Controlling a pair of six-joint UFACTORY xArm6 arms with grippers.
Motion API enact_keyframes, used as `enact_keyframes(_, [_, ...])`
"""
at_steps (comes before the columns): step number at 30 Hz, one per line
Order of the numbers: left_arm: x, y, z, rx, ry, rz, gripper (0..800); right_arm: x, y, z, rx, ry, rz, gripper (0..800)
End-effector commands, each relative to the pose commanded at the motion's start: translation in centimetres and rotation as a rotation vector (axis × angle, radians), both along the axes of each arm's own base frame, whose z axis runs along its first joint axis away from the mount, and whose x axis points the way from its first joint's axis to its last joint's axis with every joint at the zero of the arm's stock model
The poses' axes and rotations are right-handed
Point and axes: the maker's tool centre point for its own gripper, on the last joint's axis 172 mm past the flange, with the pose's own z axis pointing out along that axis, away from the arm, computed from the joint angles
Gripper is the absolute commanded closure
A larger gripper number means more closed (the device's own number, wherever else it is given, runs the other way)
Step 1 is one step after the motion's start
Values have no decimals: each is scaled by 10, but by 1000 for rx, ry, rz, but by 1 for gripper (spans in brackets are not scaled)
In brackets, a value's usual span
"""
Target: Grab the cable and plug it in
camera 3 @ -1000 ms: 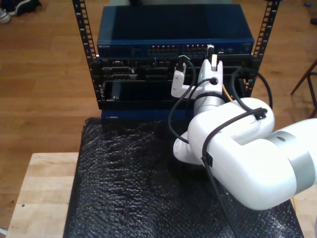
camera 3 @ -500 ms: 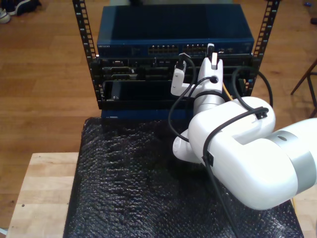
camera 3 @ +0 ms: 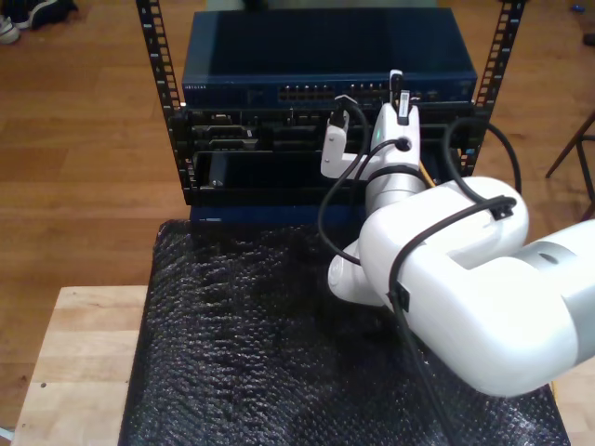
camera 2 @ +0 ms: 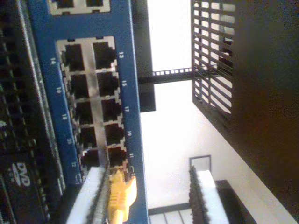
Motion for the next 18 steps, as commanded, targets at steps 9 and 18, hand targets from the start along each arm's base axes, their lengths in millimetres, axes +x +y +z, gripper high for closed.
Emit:
enact_keyframes(9, [0,0,0,0,0,0,0,-16,-7,-11,-3,152,33,252])
enact_keyframes(18, [0,0,0,0,0,0,0,-45,-13,-14,22,343,91,165])
